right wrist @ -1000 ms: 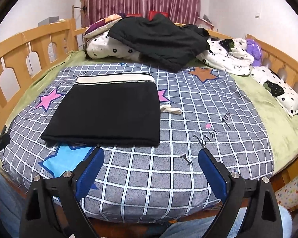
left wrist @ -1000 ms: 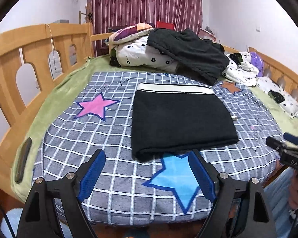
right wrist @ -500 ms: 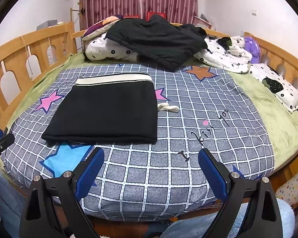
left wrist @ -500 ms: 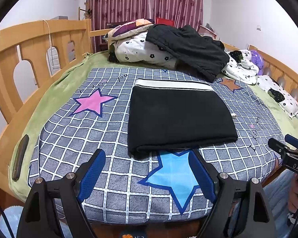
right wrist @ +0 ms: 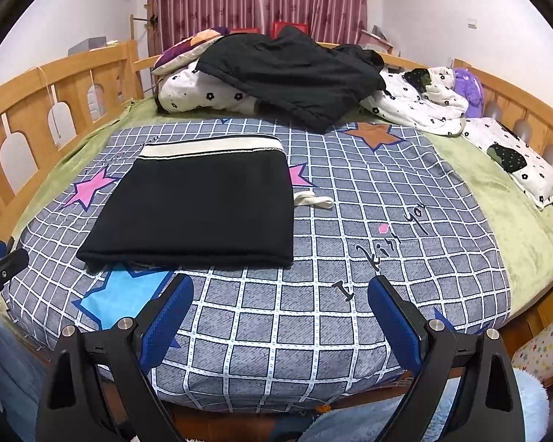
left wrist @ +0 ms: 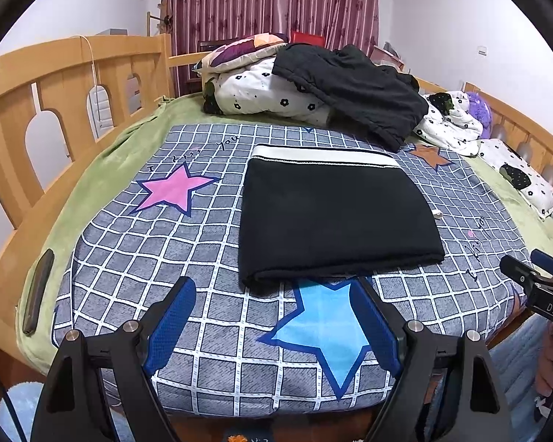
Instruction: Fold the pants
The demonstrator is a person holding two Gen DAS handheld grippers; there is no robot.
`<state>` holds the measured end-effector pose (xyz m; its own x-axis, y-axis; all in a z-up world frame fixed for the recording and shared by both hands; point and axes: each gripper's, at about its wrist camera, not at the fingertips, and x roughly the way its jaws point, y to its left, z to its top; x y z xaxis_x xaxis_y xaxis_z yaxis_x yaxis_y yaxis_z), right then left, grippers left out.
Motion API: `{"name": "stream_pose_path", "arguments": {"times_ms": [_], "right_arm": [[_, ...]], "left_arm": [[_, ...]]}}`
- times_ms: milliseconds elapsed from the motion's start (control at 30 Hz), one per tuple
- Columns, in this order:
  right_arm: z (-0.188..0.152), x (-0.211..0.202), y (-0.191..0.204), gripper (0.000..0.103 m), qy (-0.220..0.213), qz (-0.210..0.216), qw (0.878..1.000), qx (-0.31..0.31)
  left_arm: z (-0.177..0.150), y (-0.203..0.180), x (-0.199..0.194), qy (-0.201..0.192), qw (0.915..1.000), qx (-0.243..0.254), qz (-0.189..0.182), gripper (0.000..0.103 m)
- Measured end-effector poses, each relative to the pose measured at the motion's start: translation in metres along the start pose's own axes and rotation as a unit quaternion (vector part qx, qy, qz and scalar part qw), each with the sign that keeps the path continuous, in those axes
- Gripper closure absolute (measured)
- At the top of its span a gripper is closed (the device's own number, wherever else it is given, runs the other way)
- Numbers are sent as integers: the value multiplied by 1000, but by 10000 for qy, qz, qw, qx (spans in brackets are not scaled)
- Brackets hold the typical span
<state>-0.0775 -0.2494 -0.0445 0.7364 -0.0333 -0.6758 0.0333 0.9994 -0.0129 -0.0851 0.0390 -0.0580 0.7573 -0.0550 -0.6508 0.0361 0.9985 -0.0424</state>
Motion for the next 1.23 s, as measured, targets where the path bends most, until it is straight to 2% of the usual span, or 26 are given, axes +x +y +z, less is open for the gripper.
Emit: {"name": "stream_pose_path", "arguments": {"times_ms": [300,1233], "right_arm": [[0,2,1,9,15,5,10000,41],[-1,3,0,9,16,9,10000,37]], "left_arm": [[0,0,3,-19,9999,1,121,18],[-3,-7,2,-31,9999,-24,129,18]]}}
